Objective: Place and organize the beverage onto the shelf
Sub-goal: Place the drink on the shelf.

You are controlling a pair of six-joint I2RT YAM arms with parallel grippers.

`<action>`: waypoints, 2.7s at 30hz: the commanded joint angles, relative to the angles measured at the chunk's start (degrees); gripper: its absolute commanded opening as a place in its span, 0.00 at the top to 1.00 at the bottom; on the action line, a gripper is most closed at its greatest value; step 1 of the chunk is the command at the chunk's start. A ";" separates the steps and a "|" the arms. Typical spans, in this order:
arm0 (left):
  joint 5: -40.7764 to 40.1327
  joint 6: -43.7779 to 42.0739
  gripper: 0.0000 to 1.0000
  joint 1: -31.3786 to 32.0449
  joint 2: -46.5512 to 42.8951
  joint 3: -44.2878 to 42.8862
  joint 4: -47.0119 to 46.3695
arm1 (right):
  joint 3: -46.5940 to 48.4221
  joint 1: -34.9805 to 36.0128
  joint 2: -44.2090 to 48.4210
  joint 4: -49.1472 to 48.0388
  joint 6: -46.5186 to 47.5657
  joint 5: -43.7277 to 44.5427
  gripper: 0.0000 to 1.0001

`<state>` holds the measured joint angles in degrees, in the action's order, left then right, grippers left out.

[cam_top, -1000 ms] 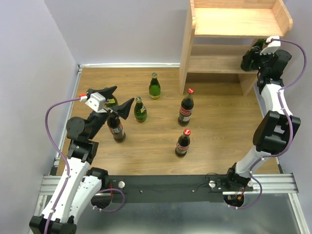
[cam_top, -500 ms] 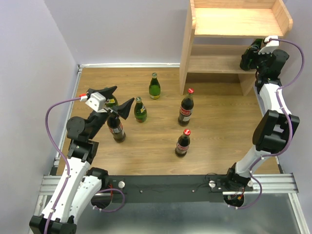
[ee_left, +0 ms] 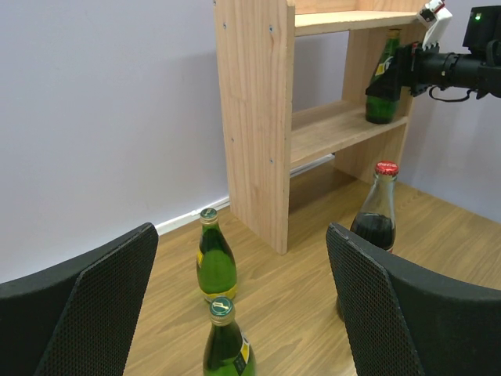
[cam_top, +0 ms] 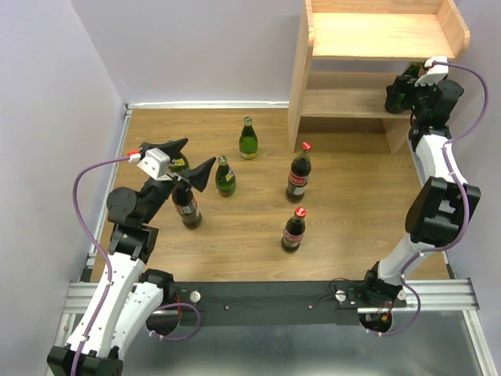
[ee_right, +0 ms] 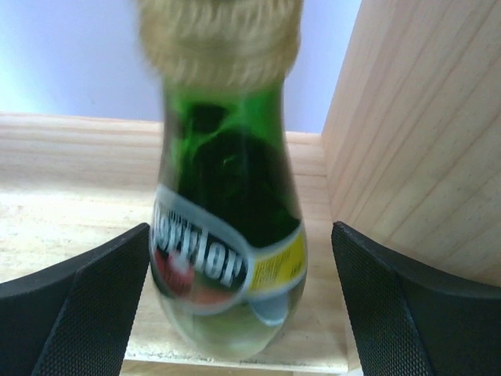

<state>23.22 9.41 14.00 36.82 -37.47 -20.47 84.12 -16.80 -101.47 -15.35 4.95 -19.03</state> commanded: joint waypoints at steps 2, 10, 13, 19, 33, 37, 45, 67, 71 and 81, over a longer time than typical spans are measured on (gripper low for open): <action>-0.64 -0.71 0.04 0.15 -0.52 -0.23 0.69 | -2.72 0.27 3.11 -1.26 0.67 2.42 0.00; -0.63 -0.80 0.04 0.15 -0.69 -0.23 0.69 | -5.54 0.19 5.58 -2.31 0.15 3.38 0.00; -0.55 -0.80 0.04 0.15 -0.69 -0.23 0.69 | -6.16 0.19 6.11 -2.49 -0.03 3.73 0.00; -0.55 -0.71 0.04 0.15 -0.87 -0.23 0.61 | -7.82 0.19 7.08 -2.49 -0.29 4.09 0.00; -0.55 -0.71 0.04 0.15 -0.96 -0.23 0.61 | -8.53 0.10 5.94 -2.58 -0.47 4.52 0.09; -0.72 -0.71 0.04 0.15 -0.96 -0.23 0.61 | -7.13 0.10 4.71 -2.58 -0.47 4.26 0.30; -0.81 -0.80 0.04 0.15 -0.87 -0.15 0.61 | -5.28 0.10 3.21 -2.92 0.32 6.10 0.53; -0.64 -0.80 0.04 0.15 -0.87 -0.23 0.69 | -4.75 -0.34 2.42 -4.42 2.52 14.72 0.55; -0.81 -0.80 0.04 0.15 -0.87 -0.23 0.69 | -4.14 -0.34 1.63 -4.42 2.43 14.37 0.54; -0.72 -0.80 0.04 0.15 -0.78 -0.23 0.69 | -5.80 -0.43 2.94 -4.68 2.17 12.53 0.45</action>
<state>23.20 9.23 14.00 36.64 -37.47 -20.45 78.04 -16.97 -98.80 -18.46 6.72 -6.42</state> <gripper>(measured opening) 0.960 0.504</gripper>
